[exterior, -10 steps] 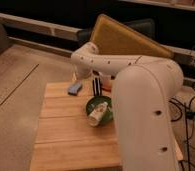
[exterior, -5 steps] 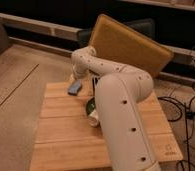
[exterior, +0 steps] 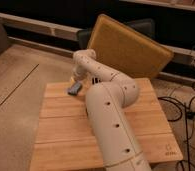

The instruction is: Place the white sponge in the ceramic cup

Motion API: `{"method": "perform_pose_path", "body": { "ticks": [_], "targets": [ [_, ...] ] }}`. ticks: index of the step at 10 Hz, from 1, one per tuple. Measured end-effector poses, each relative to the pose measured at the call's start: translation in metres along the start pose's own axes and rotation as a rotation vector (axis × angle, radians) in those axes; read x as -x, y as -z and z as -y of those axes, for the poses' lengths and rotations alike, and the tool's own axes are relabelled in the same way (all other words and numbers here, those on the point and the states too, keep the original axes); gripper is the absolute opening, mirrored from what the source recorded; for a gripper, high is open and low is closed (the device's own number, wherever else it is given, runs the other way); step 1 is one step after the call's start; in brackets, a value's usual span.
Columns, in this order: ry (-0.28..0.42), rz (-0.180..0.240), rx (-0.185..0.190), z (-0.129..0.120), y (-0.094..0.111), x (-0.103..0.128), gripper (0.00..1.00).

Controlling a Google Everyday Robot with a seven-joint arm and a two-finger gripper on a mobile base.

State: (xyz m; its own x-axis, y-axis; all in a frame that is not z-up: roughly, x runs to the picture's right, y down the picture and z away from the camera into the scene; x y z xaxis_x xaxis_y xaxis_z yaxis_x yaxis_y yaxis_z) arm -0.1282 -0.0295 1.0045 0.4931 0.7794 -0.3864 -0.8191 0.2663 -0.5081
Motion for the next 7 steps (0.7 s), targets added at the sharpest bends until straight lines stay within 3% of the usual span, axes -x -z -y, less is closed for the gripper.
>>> {"method": "perform_pose_path", "body": {
  "ticks": [4, 7],
  "targets": [
    [-0.01, -0.026, 0.044, 0.004, -0.024, 0.003, 0.65],
    [-0.018, -0.019, 0.06, 0.011, -0.029, 0.005, 0.43]
  ]
}}
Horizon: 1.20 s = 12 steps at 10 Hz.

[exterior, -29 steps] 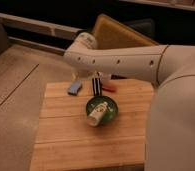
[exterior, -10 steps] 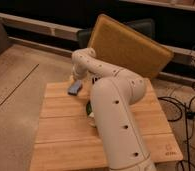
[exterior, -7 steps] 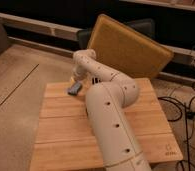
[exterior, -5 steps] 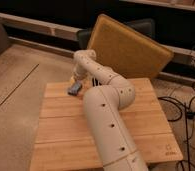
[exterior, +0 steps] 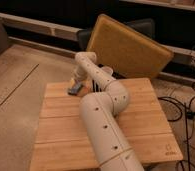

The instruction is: Place the white sponge in the ceramic cup

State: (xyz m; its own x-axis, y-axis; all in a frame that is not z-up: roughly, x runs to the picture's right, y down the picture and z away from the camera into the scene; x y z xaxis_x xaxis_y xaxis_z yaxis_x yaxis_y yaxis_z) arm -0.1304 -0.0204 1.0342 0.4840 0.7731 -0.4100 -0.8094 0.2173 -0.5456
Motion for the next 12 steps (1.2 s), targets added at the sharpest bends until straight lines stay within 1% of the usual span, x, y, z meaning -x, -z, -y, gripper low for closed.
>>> {"method": "perform_pose_path", "body": {
  "ticks": [2, 4, 5, 7, 8, 9, 10, 12],
  "targets": [
    [-0.011, 0.007, -0.004, 0.008, 0.002, 0.001, 0.21],
    [-0.025, 0.008, -0.01, 0.014, 0.002, 0.001, 0.02],
    [-0.031, 0.009, -0.013, 0.016, 0.003, 0.001, 0.0],
    [-0.044, 0.016, -0.021, 0.02, 0.006, 0.003, 0.0],
    [-0.049, 0.019, -0.029, 0.022, 0.009, 0.005, 0.0],
    [-0.048, 0.031, -0.042, 0.025, 0.013, 0.009, 0.0],
    [-0.045, 0.037, -0.057, 0.027, 0.017, 0.012, 0.0],
    [-0.027, 0.053, -0.116, 0.028, 0.036, 0.025, 0.0]
  ]
}}
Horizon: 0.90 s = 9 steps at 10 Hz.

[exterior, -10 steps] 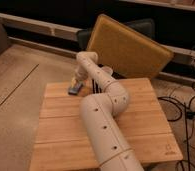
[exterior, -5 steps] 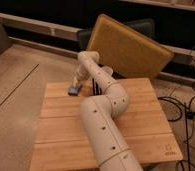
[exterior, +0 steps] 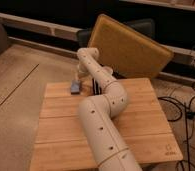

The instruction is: Place the white sponge in the ceramic cup

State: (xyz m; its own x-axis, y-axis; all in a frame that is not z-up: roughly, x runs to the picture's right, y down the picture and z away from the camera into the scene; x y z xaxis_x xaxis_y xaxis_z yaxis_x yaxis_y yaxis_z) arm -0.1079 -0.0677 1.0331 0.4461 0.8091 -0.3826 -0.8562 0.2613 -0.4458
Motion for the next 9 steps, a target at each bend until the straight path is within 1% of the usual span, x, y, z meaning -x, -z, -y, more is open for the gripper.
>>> {"method": "perform_pose_path", "body": {
  "ticks": [2, 4, 5, 6, 8, 9],
  "targets": [
    [0.02, 0.019, -0.05, -0.007, 0.025, 0.018, 0.0],
    [0.031, 0.039, -0.09, -0.011, 0.047, 0.032, 0.0],
    [0.037, 0.053, -0.119, -0.011, 0.062, 0.041, 0.0],
    [0.039, 0.067, -0.154, -0.01, 0.079, 0.048, 0.0],
    [0.03, 0.088, -0.227, 0.001, 0.109, 0.057, 0.0],
    [0.019, 0.099, -0.28, 0.012, 0.131, 0.061, 0.0]
  ]
}}
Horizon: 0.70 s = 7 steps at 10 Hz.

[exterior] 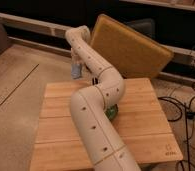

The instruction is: Place the white sponge in the ceramic cup

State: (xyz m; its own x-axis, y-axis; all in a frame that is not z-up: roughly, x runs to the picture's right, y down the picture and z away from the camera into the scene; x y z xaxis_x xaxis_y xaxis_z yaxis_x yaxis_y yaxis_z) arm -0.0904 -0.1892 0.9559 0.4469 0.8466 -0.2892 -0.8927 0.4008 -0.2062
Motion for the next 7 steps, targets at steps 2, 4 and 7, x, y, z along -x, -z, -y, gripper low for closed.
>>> {"method": "perform_pose_path", "body": {
  "ticks": [2, 4, 7],
  "targets": [
    [-0.039, 0.013, -0.129, 0.044, 0.045, 0.005, 0.0],
    [-0.103, 0.008, -0.284, 0.099, 0.102, 0.0, 0.0],
    [-0.214, -0.018, -0.494, 0.168, 0.186, -0.024, 0.0]
  ]
}}
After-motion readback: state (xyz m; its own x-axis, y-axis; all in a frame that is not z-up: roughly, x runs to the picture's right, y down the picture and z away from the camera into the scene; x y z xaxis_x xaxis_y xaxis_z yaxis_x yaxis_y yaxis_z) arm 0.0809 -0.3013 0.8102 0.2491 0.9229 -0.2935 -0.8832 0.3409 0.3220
